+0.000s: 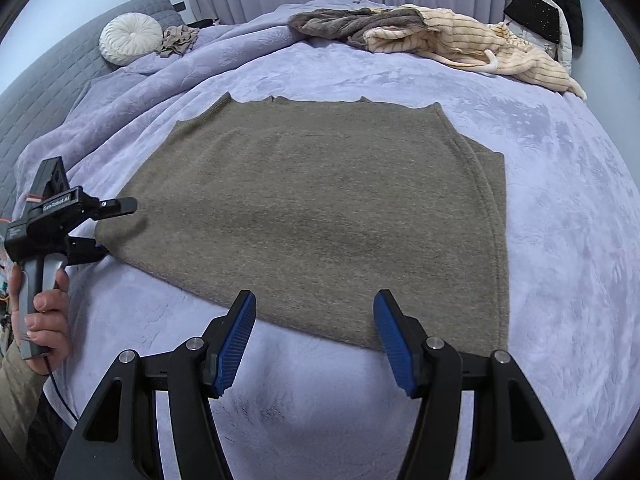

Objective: Fold small clothes

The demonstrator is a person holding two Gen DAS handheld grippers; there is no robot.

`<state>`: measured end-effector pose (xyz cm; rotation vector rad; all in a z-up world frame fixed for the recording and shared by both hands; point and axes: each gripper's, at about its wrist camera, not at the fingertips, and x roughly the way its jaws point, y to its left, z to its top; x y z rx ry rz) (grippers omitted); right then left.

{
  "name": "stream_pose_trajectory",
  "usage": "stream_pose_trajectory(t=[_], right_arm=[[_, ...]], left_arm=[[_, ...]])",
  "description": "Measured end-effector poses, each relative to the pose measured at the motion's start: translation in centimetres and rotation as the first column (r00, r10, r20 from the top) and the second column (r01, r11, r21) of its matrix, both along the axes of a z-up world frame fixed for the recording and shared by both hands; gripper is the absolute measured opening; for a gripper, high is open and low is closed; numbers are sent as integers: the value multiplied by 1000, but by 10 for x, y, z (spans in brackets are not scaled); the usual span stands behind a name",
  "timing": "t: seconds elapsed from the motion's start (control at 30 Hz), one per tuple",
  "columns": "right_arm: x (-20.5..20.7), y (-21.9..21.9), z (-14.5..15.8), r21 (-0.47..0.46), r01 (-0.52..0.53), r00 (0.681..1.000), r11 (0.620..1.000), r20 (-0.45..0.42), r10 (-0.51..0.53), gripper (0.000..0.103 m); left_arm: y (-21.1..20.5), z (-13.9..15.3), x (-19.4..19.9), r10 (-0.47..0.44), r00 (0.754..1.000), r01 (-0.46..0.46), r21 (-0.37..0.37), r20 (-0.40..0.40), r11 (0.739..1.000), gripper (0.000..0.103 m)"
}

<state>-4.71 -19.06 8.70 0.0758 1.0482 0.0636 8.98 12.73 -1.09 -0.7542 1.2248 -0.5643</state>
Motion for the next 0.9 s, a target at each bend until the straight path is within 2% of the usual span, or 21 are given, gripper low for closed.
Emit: stream_pose_trajectory(t=[0.07, 0.1, 0.13, 0.17, 0.37, 0.47, 0.5, 0.63, 0.7, 0.83, 0.9], right_arm=[[11, 9, 3, -10, -23, 1000, 1000, -5, 22, 65], [16, 13, 5, -12, -30, 1000, 999, -6, 30, 65], [23, 17, 9, -12, -40, 999, 999, -4, 40, 65], [33, 21, 13, -7, -52, 999, 999, -5, 52, 65], [114, 60, 27, 56, -131, 989, 990, -56, 134, 66], [164, 89, 24, 130, -147, 982, 981, -103, 161, 79], [182, 99, 21, 152, -147, 978, 977, -123, 166, 79], [244, 138, -5, 175, -134, 958, 975, -227, 172, 79], [269, 157, -25, 143, -115, 943, 983, -295, 153, 79], [299, 186, -49, 127, -97, 924, 987, -358, 136, 79], [310, 203, -63, 58, -103, 907, 993, -403, 118, 81]], left_arm=[[-3, 3, 3, 8, 1000, -8, -26, 6, 1000, 71], [-5, 5, 4, 9, 1000, -8, -29, 15, 1000, 55], [-8, 7, 3, 1, 1000, 0, -15, 24, 1000, 28], [-11, 8, 3, -11, 1000, 10, 11, 28, 1000, 20], [-34, 22, -4, -57, 990, 27, 223, 128, 974, 19], [-38, 28, -9, -71, 983, 21, 282, 167, 959, 19], [-40, 28, -10, -75, 981, 19, 299, 177, 954, 19], [-40, 29, -13, -85, 976, 15, 324, 202, 946, 19], [-40, 29, -12, -87, 974, 17, 319, 207, 948, 19], [-37, 23, -11, -84, 975, 20, 295, 205, 955, 19], [-36, 22, -10, -80, 975, 18, 287, 208, 958, 19]])
